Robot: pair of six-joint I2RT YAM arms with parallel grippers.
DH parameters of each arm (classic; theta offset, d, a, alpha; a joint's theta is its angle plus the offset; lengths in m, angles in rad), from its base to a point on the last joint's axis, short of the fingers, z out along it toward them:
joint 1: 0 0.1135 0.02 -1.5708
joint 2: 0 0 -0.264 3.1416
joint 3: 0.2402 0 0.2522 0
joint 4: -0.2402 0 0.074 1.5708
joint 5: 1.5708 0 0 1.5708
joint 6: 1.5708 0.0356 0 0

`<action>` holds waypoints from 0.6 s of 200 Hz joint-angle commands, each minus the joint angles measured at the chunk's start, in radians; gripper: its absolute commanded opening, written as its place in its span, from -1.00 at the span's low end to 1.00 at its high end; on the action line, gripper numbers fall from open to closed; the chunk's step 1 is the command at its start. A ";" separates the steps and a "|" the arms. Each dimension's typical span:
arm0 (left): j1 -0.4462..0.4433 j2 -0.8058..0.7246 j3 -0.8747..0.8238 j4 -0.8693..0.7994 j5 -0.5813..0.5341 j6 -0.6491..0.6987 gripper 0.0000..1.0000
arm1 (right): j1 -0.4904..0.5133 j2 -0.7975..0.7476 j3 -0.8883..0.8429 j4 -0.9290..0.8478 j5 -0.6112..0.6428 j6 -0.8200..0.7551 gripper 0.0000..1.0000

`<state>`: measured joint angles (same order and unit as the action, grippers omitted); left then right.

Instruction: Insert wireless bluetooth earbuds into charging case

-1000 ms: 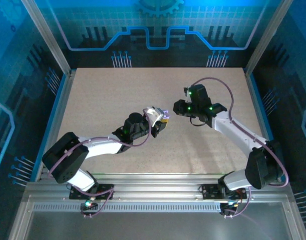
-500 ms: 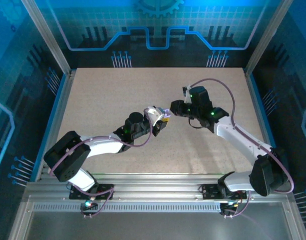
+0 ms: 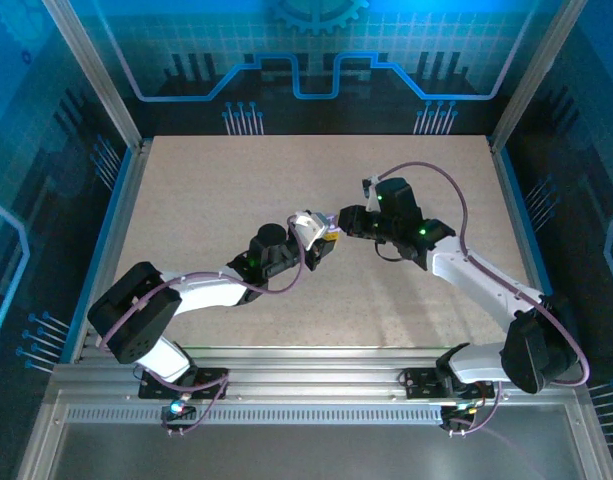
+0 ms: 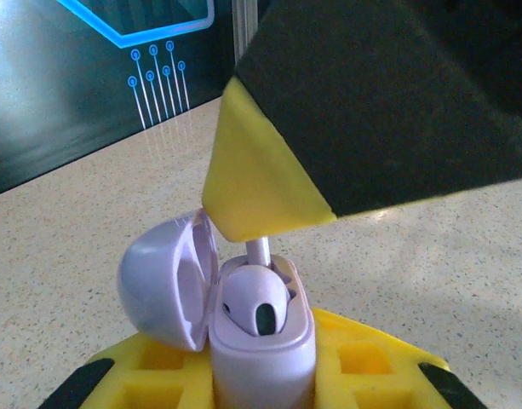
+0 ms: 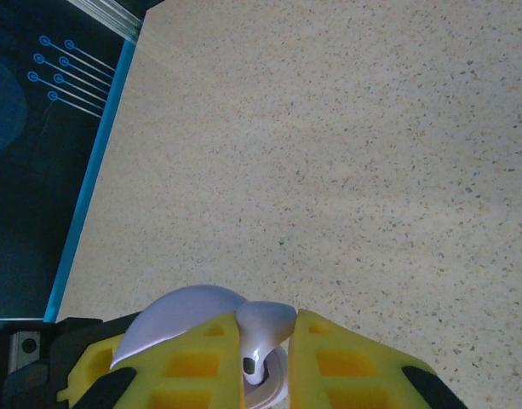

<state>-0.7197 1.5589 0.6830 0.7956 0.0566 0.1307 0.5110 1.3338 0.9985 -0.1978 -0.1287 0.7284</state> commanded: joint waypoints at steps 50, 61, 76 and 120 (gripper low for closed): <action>-0.009 0.005 0.028 0.047 -0.020 -0.001 -0.65 | 0.021 -0.061 -0.034 0.006 -0.026 0.007 -0.67; -0.009 0.003 0.029 0.053 -0.017 0.000 -0.65 | 0.021 -0.059 -0.035 0.006 -0.030 0.008 -0.66; -0.008 0.001 0.028 0.061 -0.011 0.000 -0.65 | 0.020 -0.056 -0.037 0.008 -0.034 0.007 -0.66; -0.010 -0.003 0.027 0.069 -0.006 -0.004 -0.65 | 0.023 -0.031 -0.031 0.016 -0.051 0.008 -0.64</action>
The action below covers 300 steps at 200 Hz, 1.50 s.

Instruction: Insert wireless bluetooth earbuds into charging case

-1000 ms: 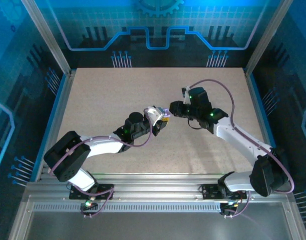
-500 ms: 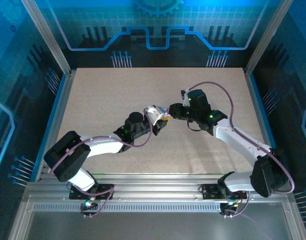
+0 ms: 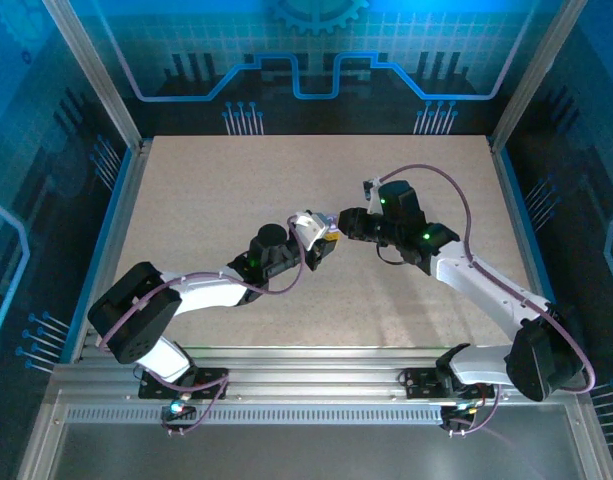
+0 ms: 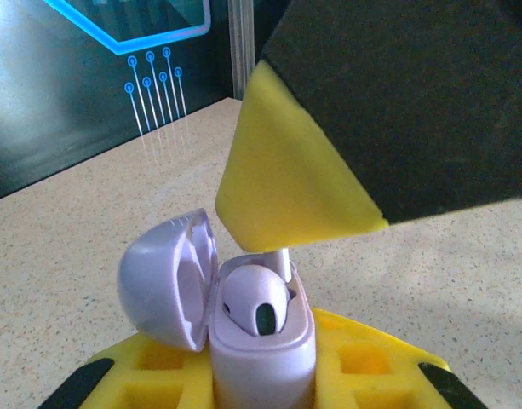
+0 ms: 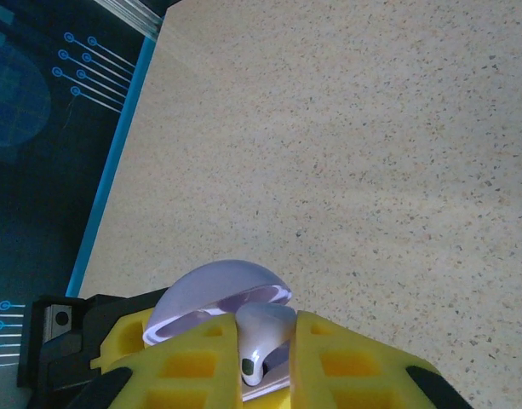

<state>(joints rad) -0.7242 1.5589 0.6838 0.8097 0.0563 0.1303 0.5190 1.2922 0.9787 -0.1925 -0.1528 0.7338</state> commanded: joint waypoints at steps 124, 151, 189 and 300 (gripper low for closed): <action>-0.007 -0.016 0.020 0.061 0.002 -0.008 -0.65 | 0.016 -0.002 0.007 0.000 -0.001 -0.007 -0.31; -0.008 -0.023 0.017 0.057 0.003 -0.009 -0.65 | 0.013 -0.021 0.005 0.011 -0.003 -0.007 -0.24; -0.009 -0.031 0.017 0.053 0.010 -0.014 -0.65 | 0.005 -0.071 -0.020 0.045 -0.003 -0.005 -0.15; -0.010 -0.043 0.017 0.059 0.064 -0.013 -0.65 | -0.123 -0.102 -0.049 0.078 -0.189 -0.002 -0.18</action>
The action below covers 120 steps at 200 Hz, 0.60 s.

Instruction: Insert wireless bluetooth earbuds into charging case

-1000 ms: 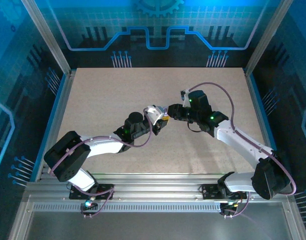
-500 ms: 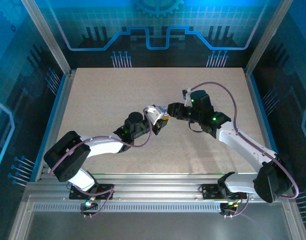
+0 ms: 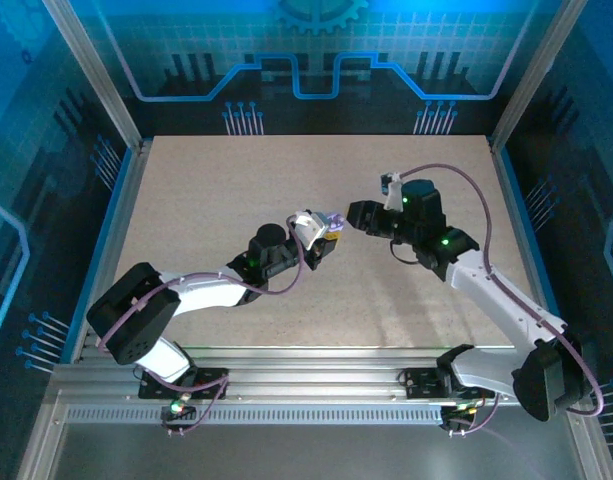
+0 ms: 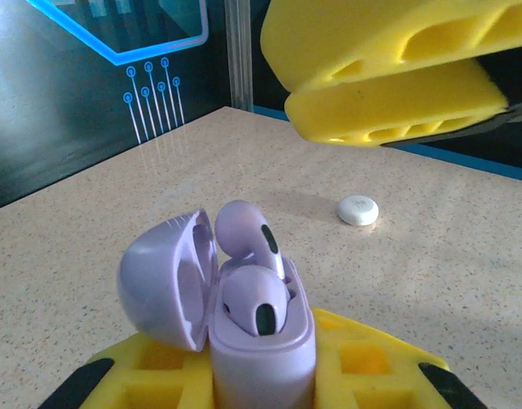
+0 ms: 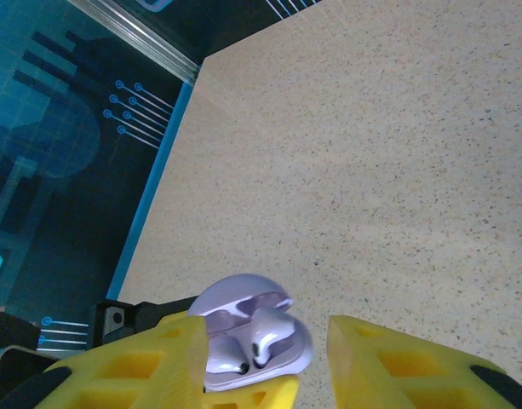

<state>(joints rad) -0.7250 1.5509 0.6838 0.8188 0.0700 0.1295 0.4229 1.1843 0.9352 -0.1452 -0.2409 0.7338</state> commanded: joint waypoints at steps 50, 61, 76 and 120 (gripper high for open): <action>-0.009 -0.055 0.005 0.097 0.113 -0.011 -0.65 | -0.061 -0.035 -0.027 0.022 -0.211 -0.077 -0.17; -0.010 -0.059 -0.002 0.122 0.134 -0.014 -0.64 | -0.082 -0.067 -0.050 0.055 -0.246 -0.075 -0.16; -0.010 -0.066 -0.012 0.148 0.154 -0.023 -0.64 | -0.118 -0.105 -0.079 0.073 -0.283 -0.078 -0.15; -0.009 -0.118 -0.023 0.116 0.248 -0.040 -0.64 | -0.207 -0.177 -0.076 0.067 -0.400 -0.157 -0.15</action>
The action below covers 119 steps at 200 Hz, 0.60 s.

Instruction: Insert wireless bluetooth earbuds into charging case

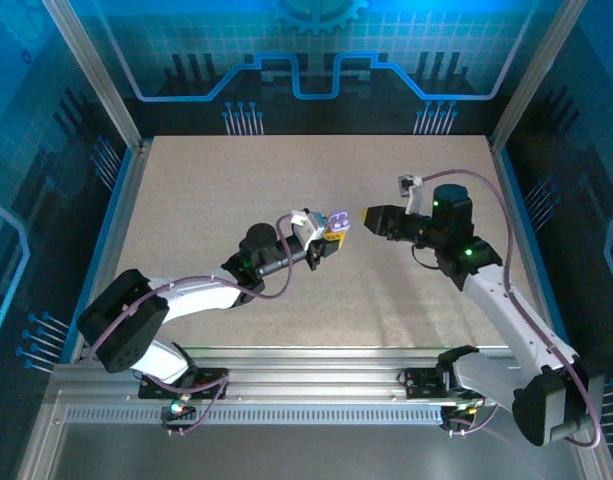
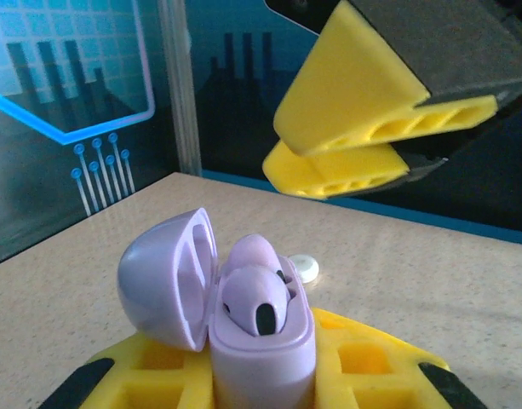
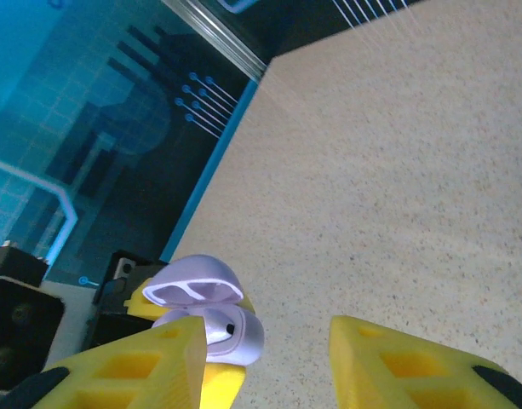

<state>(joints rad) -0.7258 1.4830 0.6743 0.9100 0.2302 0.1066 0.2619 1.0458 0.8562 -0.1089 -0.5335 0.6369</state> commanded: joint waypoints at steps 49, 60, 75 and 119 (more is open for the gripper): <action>-0.009 -0.067 -0.018 0.031 0.135 -0.023 -0.65 | -0.062 -0.090 0.018 -0.030 -0.165 -0.171 -0.15; -0.008 -0.072 -0.013 0.026 0.152 -0.023 -0.64 | -0.062 -0.117 0.017 -0.022 -0.169 -0.222 -0.13; -0.009 -0.081 -0.007 0.009 0.172 -0.022 -0.64 | -0.062 -0.158 0.002 0.010 -0.196 -0.310 -0.10; -0.008 -0.116 0.005 -0.046 0.224 0.003 -0.63 | -0.063 -0.206 0.018 -0.094 -0.362 -0.733 0.02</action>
<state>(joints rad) -0.7296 1.4075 0.6697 0.8795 0.3885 0.1036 0.2115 0.8471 0.8566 -0.1291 -0.7570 0.2161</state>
